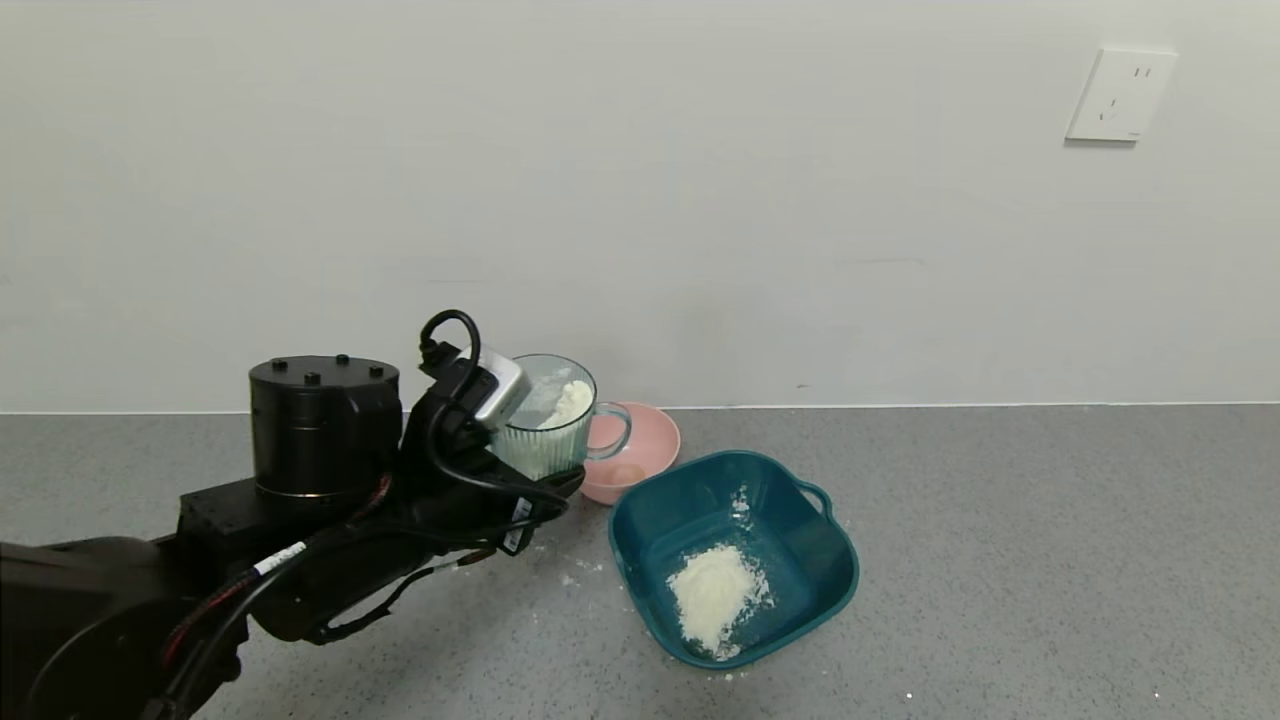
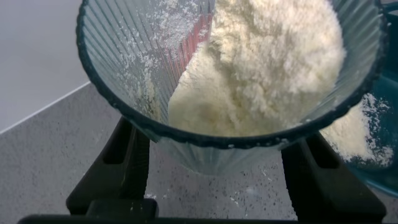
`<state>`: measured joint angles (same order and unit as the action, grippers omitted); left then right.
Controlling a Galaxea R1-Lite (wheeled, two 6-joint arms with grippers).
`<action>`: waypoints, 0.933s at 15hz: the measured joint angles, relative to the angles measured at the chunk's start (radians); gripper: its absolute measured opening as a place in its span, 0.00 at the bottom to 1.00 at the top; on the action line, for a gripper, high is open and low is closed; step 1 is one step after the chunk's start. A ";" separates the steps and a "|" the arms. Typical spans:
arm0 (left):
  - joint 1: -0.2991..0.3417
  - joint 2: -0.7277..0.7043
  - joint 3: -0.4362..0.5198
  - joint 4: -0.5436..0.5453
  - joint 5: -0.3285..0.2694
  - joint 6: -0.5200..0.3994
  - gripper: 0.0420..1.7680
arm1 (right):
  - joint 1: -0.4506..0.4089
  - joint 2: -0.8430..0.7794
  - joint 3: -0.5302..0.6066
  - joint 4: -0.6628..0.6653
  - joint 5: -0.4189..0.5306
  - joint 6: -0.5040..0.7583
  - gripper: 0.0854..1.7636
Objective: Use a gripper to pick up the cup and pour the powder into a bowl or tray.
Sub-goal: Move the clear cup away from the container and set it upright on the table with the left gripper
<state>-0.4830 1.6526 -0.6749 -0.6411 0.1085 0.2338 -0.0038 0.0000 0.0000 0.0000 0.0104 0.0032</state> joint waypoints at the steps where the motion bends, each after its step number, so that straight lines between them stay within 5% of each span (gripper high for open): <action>1: 0.034 -0.012 0.017 0.000 -0.044 -0.019 0.69 | 0.000 0.000 0.000 0.000 0.000 0.000 0.97; 7: 0.283 -0.021 0.083 -0.088 -0.306 -0.040 0.69 | 0.000 0.000 0.000 0.000 0.000 0.000 0.97; 14: 0.380 0.154 0.079 -0.317 -0.355 -0.091 0.69 | 0.000 0.000 0.000 0.000 0.000 0.000 0.97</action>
<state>-0.1030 1.8068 -0.5960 -0.9579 -0.2468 0.1423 -0.0038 0.0000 0.0000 0.0000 0.0100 0.0032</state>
